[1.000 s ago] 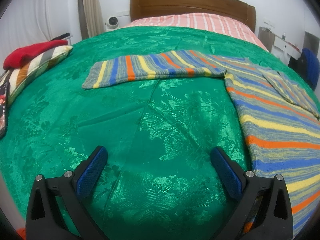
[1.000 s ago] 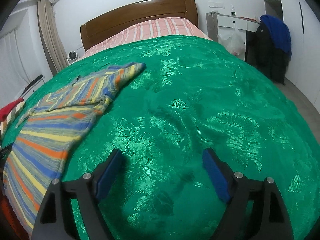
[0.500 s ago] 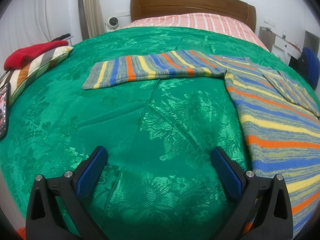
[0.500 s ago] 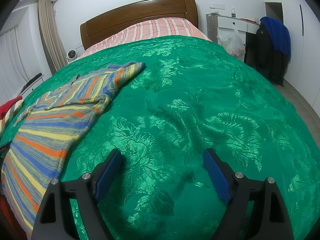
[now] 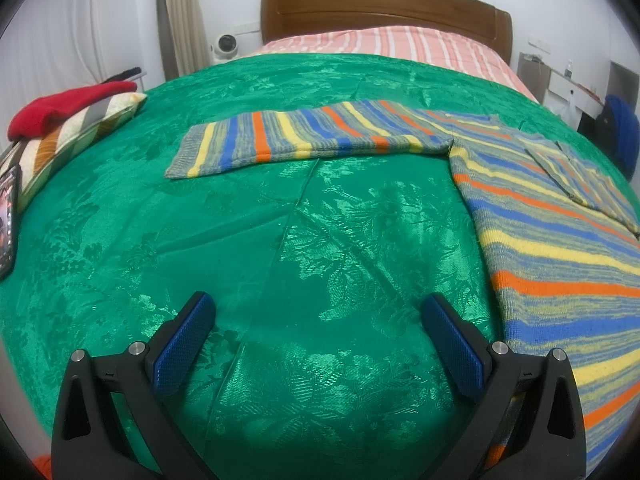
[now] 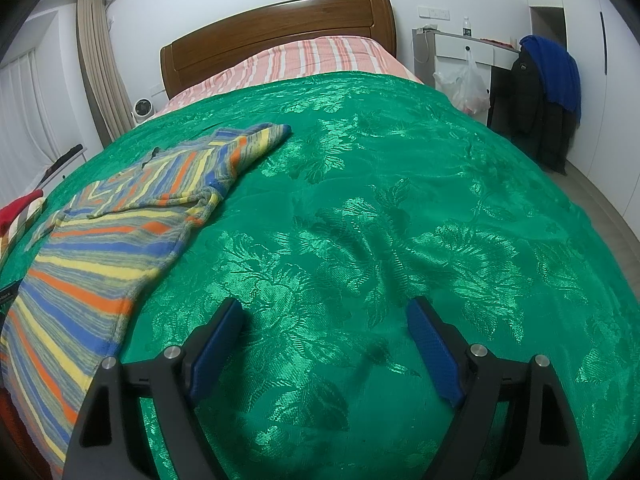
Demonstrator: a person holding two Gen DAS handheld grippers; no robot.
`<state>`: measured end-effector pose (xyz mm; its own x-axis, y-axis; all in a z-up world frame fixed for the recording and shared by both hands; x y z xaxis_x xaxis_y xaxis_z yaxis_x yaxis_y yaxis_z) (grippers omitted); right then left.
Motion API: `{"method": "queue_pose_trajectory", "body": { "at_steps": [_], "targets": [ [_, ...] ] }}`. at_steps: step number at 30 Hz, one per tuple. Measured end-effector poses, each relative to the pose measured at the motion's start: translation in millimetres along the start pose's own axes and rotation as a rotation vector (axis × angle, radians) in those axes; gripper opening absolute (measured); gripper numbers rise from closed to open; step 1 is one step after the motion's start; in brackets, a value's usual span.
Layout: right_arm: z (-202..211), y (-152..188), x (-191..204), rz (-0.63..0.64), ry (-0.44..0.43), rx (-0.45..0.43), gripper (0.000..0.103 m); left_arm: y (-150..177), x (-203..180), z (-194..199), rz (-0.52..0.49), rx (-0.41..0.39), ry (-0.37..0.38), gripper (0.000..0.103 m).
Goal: Fold small clothes
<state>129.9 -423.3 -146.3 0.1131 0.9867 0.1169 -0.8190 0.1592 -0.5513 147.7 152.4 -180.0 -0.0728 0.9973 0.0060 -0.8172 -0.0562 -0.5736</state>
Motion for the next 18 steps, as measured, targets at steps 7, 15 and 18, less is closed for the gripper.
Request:
{"method": "queue_pose_trajectory", "body": {
  "at_steps": [7, 15, 18],
  "targets": [
    [0.0, 0.2, -0.1, 0.001, 0.001, 0.000, 0.084, 0.2, -0.4, 0.0, 0.000, 0.000, 0.000, 0.103],
    [0.3, 0.3, -1.4, 0.002, 0.002, -0.001, 0.084, 0.3, -0.6, -0.1, -0.001, -0.001, 0.000, 0.103],
    [0.4, 0.4, -1.0, 0.002, 0.002, -0.001, 0.084, 0.3, -0.8, -0.2, -0.001, -0.001, 0.000, 0.103]
  ]
}}
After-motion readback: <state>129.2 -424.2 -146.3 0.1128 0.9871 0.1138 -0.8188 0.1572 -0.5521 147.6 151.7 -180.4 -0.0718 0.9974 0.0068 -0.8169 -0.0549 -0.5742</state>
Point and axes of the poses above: each gripper's, at about its wrist camera, not at the fingertips, and z roughly against the way its jaws point, x to its left, y to its underside, the point moved 7 cm from there along -z, roughly the way its jaws point, and after that the axes turned 11 degrees about x, right-handed, at the moved point
